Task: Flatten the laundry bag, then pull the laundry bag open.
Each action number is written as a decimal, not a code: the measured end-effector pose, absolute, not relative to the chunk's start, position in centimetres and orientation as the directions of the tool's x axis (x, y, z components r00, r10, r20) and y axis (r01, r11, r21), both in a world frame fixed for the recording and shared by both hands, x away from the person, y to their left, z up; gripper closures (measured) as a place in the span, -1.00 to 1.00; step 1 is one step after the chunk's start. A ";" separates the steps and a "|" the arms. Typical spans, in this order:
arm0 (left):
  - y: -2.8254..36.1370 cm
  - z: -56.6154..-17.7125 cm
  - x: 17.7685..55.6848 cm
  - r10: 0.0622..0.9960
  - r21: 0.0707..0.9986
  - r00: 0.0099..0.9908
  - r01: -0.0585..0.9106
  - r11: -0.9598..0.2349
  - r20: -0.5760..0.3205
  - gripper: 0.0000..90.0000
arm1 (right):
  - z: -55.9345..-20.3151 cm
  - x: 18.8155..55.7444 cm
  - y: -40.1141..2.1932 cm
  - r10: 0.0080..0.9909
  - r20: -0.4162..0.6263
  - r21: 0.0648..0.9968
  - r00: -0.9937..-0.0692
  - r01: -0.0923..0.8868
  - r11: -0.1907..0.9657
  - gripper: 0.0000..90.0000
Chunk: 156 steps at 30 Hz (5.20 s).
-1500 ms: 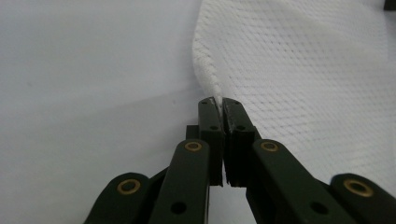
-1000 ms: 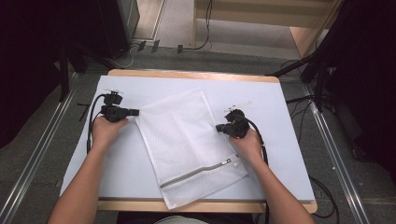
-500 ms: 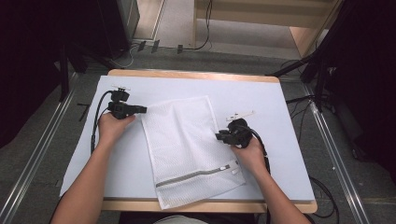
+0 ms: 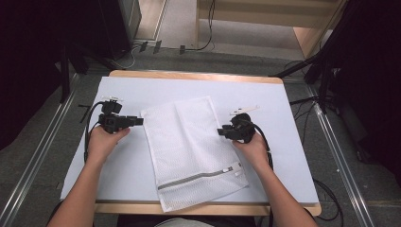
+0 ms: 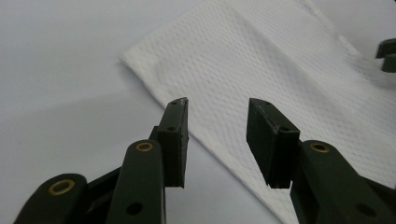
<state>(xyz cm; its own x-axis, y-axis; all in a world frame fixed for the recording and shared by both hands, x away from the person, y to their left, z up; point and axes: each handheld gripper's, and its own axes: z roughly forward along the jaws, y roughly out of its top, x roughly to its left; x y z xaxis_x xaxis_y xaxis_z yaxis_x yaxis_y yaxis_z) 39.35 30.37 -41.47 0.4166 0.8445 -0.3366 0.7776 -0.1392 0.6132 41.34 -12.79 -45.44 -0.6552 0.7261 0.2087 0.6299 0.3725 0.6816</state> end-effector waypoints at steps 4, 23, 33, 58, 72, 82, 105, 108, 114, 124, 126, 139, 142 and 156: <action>29.4 -41.9 37.4 0.845 0.597 0.419 0.787 -0.156 -0.332 0.29 | -45.6 42.1 -12.2 0.727 0.211 0.675 -0.653 0.636 0.374 0.48; 26.5 -44.9 34.9 0.847 0.531 0.404 0.828 -0.178 -0.346 0.37 | -46.2 44.3 -11.8 0.738 0.225 0.654 -0.637 0.660 0.370 0.44; 24.8 -45.3 35.0 0.836 0.537 0.425 0.821 -0.194 -0.348 0.66 | -46.6 43.8 -11.0 0.726 0.221 0.632 -0.651 0.662 0.401 0.54; 27.7 -44.2 43.0 0.841 0.549 0.407 0.820 -0.164 -0.357 1.00 | -46.2 45.9 -10.7 0.779 0.219 0.645 -0.587 0.686 0.335 0.98; 28.0 -44.8 45.6 0.840 0.566 0.407 0.811 -0.150 -0.360 0.92 | -47.0 47.0 -10.1 0.799 0.204 0.669 -0.566 0.676 0.308 0.88; 27.4 -43.4 44.5 0.822 0.591 0.468 0.779 -0.210 -0.325 0.20 | -46.5 46.1 -10.3 0.772 0.206 0.676 -0.601 0.658 0.332 0.43; 25.7 -40.7 40.6 0.763 0.633 0.553 0.732 -0.253 -0.335 -0.12 | -43.4 41.1 -12.7 0.716 0.224 0.715 -0.662 0.610 0.341 0.36; 25.3 -40.5 39.9 0.757 0.636 0.567 0.723 -0.269 -0.325 -0.12 | -43.6 40.3 -12.9 0.708 0.228 0.711 -0.668 0.611 0.347 0.38; 24.5 -40.7 38.0 0.744 0.637 0.592 0.710 -0.299 -0.310 -0.10 | -43.6 38.7 -12.8 0.686 0.223 0.710 -0.693 0.597 0.372 0.40; 22.7 -40.2 36.1 0.705 0.660 0.639 0.677 -0.326 -0.307 -0.10 | -44.2 36.1 -13.4 0.641 0.240 0.710 -0.729 0.583 0.396 0.50; 22.2 -40.2 36.1 0.697 0.662 0.651 0.669 -0.338 -0.302 -0.08 | -44.4 35.7 -13.4 0.641 0.239 0.701 -0.729 0.587 0.406 0.55; 17.5 -41.1 36.2 0.614 0.655 0.717 0.642 -0.399 -0.329 0.11 | -45.0 34.8 -13.6 0.625 0.248 0.659 -0.740 0.602 0.451 0.97; 16.7 -41.3 36.2 0.592 0.654 0.732 0.635 -0.411 -0.338 0.19 | -45.4 34.7 -13.6 0.617 0.262 0.644 -0.742 0.611 0.461 1.00; 12.7 -42.8 36.1 0.522 0.633 0.771 0.617 -0.467 -0.365 0.53 | -46.7 34.4 -12.8 0.606 0.240 0.618 -0.758 0.601 0.506 1.00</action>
<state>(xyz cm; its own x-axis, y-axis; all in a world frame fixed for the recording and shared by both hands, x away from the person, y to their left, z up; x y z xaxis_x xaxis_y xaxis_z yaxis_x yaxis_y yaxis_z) 36.08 12.65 -42.85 0.7707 0.5220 -0.3654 0.6169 -0.4675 0.6332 34.41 -12.76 -46.67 -0.7579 0.6064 0.2405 0.6011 0.5061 0.6185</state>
